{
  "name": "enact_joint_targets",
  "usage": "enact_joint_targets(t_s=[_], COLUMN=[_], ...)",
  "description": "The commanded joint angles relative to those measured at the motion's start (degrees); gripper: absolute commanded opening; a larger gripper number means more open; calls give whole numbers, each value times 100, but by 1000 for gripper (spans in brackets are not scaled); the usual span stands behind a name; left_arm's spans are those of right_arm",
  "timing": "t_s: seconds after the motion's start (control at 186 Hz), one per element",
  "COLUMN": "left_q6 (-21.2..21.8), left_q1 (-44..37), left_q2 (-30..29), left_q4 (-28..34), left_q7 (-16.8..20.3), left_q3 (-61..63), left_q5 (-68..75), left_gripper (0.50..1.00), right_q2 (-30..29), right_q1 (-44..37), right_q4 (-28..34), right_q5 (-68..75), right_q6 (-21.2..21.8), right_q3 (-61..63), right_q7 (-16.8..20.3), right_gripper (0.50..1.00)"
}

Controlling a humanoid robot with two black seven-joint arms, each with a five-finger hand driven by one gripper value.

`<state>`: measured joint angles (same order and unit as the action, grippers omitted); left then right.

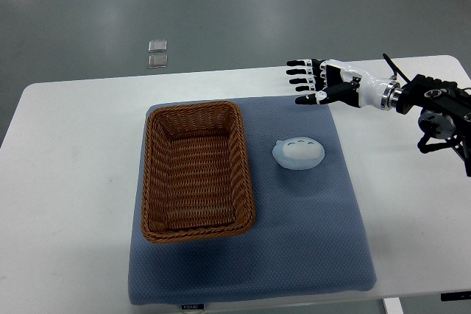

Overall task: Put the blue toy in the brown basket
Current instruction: 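Lower the right hand onto the pale blue egg-shaped toy and grasp it, then lift the held toy and carry it over the wicker basket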

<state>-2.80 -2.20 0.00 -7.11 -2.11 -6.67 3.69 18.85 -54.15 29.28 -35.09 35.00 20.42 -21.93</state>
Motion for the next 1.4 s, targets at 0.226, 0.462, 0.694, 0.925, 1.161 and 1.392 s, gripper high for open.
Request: enact_joint_targets(t_s=[0.226, 0.462, 0.694, 0.925, 1.161, 1.392], left_q6=[-1, -1, -1, -1, -1, -1], left_q1=[0, 0, 0, 0, 0, 0], left_q2=[0, 0, 0, 0, 0, 0], left_q4=[-1, 8, -1, -1, -1, -1], left_q7=[0, 0, 0, 0, 0, 0], left_q3=[7, 7, 7, 7, 7, 7], left_q5=[0, 0, 0, 0, 0, 0], left_gripper=[1000, 1000, 1000, 1000, 1000, 1000], right_q2=[752, 673, 612, 612, 594, 480], right_q1=[-34, 27, 229, 467, 616, 643], right_q4=[1273, 1528, 1510, 1493, 1475, 1458], right_q5=[-3170, -4146, -4225, -4217, -4217, -4146], right_q6=[-81, -529, -1549, -2068, -2578, -2613], right_q3=[-3, -21, -486, -583, -583, -566], right_q7=[-980, -1307, -1307, -1307, -1307, -1307], right_gripper=[909, 909, 909, 907, 807, 639])
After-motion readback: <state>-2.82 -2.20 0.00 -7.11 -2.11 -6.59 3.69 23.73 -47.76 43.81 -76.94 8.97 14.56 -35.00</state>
